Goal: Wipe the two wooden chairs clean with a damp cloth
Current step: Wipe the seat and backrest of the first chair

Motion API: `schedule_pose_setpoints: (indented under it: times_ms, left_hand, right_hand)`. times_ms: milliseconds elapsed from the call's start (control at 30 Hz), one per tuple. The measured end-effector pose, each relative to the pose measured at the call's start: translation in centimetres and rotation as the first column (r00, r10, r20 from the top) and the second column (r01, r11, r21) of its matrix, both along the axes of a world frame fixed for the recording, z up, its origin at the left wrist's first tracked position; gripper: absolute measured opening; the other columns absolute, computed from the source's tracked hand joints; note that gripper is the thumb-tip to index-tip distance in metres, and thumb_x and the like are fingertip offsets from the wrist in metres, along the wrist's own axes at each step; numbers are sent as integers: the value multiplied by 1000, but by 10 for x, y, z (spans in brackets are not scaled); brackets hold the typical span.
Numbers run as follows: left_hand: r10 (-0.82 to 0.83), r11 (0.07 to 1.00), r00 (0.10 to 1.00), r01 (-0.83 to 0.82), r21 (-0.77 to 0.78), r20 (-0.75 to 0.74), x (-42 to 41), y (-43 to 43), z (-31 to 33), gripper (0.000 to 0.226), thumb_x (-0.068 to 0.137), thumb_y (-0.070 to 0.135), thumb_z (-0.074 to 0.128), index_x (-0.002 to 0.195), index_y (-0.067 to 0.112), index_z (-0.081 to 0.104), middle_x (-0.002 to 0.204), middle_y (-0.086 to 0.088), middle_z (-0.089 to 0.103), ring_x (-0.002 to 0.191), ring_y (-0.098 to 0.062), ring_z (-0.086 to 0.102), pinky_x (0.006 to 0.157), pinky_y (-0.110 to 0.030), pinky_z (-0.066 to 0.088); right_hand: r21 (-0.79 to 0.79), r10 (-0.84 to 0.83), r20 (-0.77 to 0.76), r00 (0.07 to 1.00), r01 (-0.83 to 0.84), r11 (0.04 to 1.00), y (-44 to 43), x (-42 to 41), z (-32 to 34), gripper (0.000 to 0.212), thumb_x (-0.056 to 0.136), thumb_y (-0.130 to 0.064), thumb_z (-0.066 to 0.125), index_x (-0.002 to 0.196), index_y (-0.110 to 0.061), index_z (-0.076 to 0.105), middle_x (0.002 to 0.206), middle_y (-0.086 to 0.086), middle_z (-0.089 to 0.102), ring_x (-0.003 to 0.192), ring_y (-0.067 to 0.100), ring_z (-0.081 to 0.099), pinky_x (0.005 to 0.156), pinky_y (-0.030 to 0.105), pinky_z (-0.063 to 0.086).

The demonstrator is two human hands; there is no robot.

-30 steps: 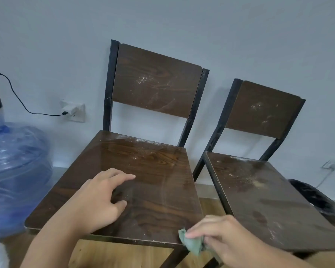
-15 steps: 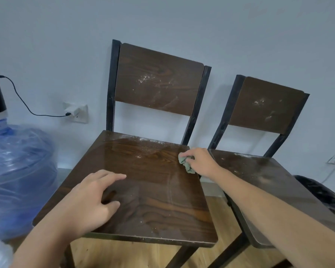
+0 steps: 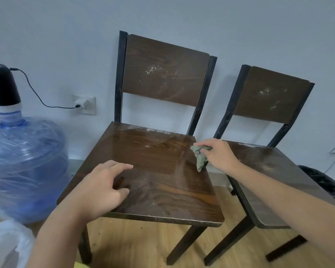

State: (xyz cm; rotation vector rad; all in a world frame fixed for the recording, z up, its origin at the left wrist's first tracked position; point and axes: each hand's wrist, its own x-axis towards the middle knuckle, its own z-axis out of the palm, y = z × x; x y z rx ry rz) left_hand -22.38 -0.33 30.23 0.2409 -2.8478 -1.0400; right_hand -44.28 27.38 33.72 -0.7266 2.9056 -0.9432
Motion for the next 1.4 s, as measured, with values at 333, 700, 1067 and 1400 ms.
schedule_pose_setpoints:
  times_ms: [333, 700, 1067, 1400]
  left_hand:
    - [24, 998, 1000, -24, -55, -3, 15, -13, 1, 59, 91, 28, 70, 145, 38, 49, 146, 12, 49, 133, -13, 45, 111, -35, 44]
    - [75, 997, 997, -75, 8, -12, 24, -23, 0, 61, 91, 24, 70, 146, 37, 48, 150, 8, 47, 134, -16, 46, 107, -33, 42]
    - [118, 991, 993, -120, 63, 25, 37, -37, -4, 63, 88, 20, 70, 145, 35, 50, 136, 6, 53, 121, -16, 52, 103, -35, 48]
    - [90, 995, 995, -92, 50, 30, 31, -26, -4, 65, 86, 22, 71, 146, 35, 49, 138, 10, 49, 123, -16, 51, 105, -38, 50]
  right_hand:
    - [61, 396, -56, 917, -393, 918, -11, 115, -36, 35, 93, -1, 62, 111, -27, 77, 105, -14, 68, 104, 6, 60, 91, 15, 45]
    - [24, -94, -127, 987, 98, 995, -45, 28, -38, 28, 100, -6, 53, 114, -18, 74, 112, 1, 70, 77, 1, 58, 61, -3, 42]
    - [190, 683, 15, 730, -673, 715, -43, 137, -24, 36, 95, 4, 56, 111, -23, 75, 110, -12, 68, 107, 7, 58, 92, 18, 45]
    - [0, 195, -92, 976, -196, 981, -97, 63, -36, 38, 88, 7, 52, 92, -18, 81, 100, -5, 71, 90, 8, 68, 91, 36, 57]
